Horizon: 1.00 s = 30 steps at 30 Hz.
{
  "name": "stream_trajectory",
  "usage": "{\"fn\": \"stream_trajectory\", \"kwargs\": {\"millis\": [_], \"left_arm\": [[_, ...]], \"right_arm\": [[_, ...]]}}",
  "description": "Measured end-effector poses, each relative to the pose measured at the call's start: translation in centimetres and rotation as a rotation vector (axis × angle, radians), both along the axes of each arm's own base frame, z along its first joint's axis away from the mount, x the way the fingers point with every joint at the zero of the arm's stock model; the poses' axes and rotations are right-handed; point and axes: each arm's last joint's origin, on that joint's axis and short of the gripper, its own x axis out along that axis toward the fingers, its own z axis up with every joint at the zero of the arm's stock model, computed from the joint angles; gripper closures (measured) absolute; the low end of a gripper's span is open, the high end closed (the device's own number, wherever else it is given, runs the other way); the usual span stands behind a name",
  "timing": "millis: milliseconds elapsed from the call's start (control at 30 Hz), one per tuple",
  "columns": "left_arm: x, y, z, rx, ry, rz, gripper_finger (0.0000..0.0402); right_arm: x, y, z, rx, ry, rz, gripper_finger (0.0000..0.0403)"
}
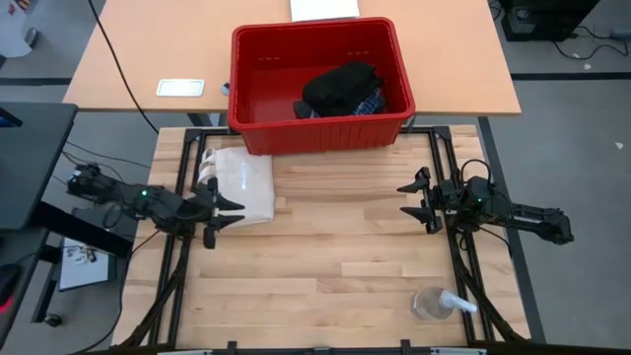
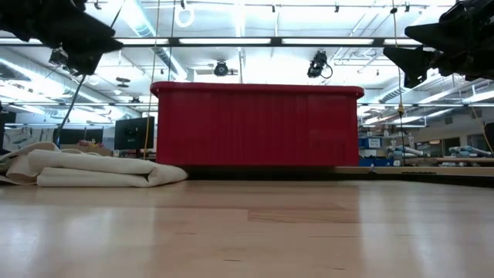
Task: Fold laundry
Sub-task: Return to Home Position
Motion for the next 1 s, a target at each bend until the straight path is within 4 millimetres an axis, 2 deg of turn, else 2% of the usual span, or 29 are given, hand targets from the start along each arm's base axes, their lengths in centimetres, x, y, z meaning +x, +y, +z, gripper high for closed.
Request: {"fn": "stream_trajectory", "kwargs": {"millis": [200, 1000], "left_arm": [[-0.98, 0.47, 0.72, -0.032, -0.082, 0.008, 0.0267], [-1.01, 0.48, 0.73, -0.032, -0.083, 0.008, 0.0267]], "right_arm": [[0.00, 0.00, 0.00, 0.000, 0.000, 0.000, 0.0131], [0.00, 0.00, 0.00, 0.000, 0.000, 0.000, 0.0131]]}}
